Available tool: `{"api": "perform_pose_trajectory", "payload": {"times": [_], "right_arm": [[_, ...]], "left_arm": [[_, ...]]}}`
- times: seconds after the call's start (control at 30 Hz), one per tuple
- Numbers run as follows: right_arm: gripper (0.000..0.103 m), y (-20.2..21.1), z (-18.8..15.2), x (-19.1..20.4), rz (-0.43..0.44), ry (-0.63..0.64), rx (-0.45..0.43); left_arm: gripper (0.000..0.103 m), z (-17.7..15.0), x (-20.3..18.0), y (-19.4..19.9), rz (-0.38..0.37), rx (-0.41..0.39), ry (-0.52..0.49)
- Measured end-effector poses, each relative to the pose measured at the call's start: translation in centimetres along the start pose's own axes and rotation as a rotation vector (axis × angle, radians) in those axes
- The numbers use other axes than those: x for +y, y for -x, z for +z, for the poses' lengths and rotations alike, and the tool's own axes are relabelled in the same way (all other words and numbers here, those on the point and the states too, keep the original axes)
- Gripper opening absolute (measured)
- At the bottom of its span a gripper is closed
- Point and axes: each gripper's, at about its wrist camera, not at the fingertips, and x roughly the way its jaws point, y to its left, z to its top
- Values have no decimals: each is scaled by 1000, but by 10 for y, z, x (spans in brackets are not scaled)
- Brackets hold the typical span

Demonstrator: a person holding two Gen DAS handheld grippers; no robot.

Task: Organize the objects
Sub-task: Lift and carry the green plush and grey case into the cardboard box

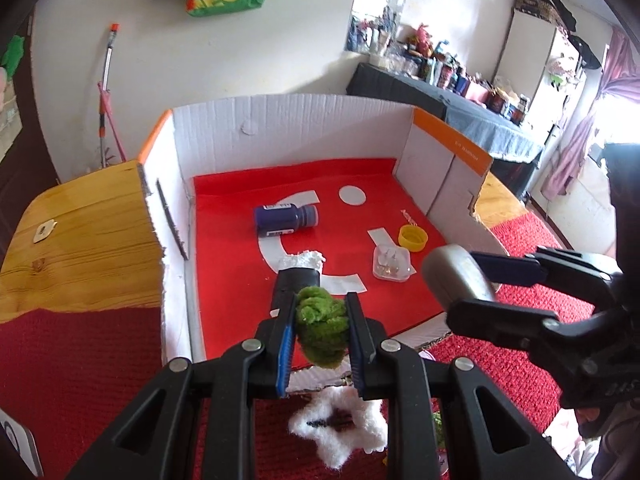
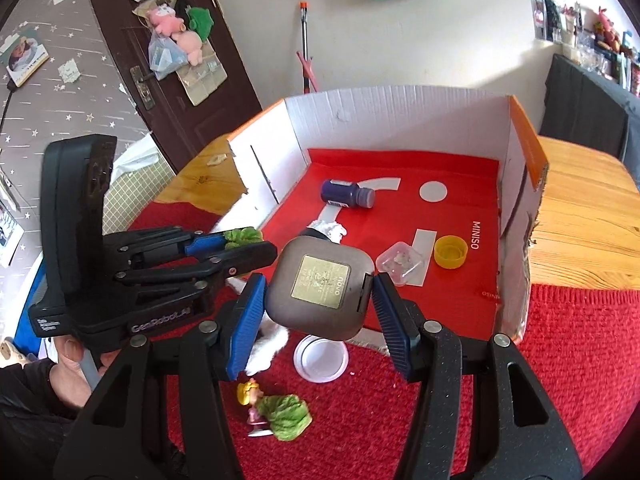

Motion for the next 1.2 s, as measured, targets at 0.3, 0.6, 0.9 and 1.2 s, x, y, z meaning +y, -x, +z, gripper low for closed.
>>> {"api": "perform_pose_trajectory", "payload": {"times": [0.3,0.6,0.9,1.2], "right_arm": [[53,-30,10,-11,5,-2,115],[53,-54,14,-19,28,-15,215],[53,-67,13,-26,18,-23,264],[53,-74,13,-39,-18,-27,260]], "left_arm": [[24,8,5,-26,-98,156,-52],[24,8,6,-53,-91,246,-88],[24,13,14,-59,-75,236,-69],[24,19,20,-66,-49,211,-34]]}}
